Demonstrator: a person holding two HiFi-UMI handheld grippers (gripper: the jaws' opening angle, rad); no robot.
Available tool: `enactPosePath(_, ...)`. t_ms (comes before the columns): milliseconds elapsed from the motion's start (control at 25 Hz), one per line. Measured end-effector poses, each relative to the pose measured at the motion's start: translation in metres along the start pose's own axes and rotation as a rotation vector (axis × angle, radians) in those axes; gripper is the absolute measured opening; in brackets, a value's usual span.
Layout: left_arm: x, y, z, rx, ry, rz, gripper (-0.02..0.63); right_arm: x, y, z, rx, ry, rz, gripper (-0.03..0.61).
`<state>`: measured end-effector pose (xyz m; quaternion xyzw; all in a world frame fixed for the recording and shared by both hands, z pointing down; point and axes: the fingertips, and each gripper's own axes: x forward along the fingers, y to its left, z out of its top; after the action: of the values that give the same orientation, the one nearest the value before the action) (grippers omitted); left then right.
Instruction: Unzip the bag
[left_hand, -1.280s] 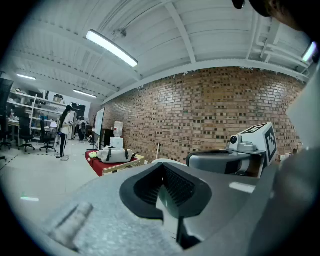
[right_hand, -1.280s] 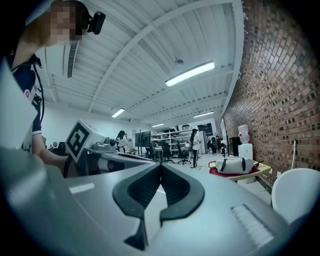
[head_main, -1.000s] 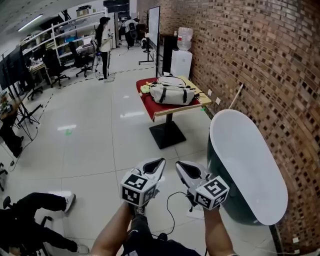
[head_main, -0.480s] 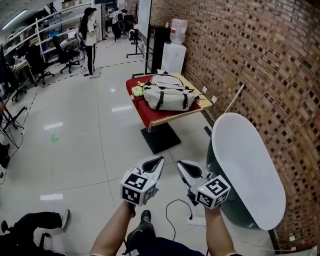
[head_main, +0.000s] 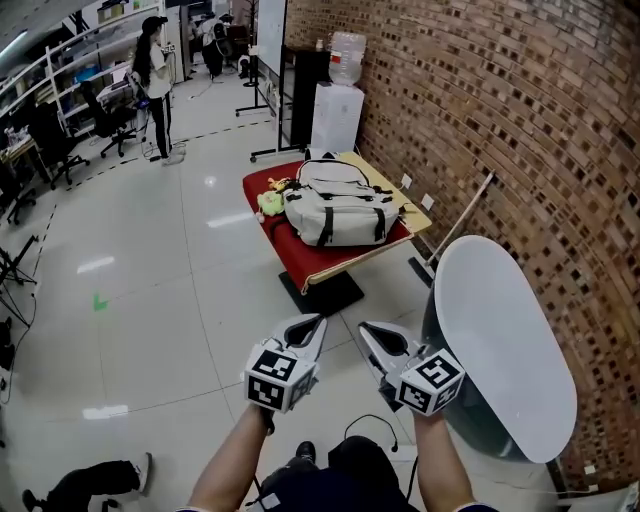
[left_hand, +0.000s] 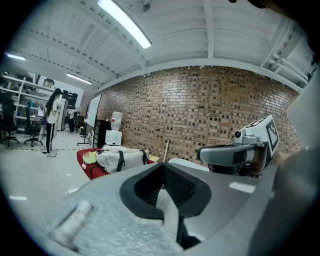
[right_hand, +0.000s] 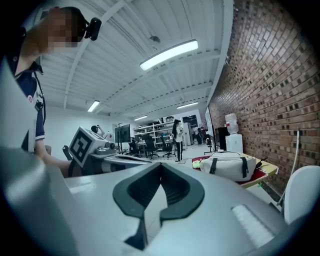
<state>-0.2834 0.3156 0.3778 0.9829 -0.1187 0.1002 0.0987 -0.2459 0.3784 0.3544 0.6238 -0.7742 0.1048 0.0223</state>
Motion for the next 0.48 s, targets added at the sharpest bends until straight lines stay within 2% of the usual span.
enactPosePath(200,0.035,0.040,0.005,-0.024,0.002,0.010,0.003,0.032,-0.042,0.002,-0.007,0.019,-0.008,0.006)
enactPosePath(480,0.114,0.089,0.025,-0.020,0.030,0.044,0.003,0.082,-0.135,0.016,-0.005,0.002,0.029,0.006)
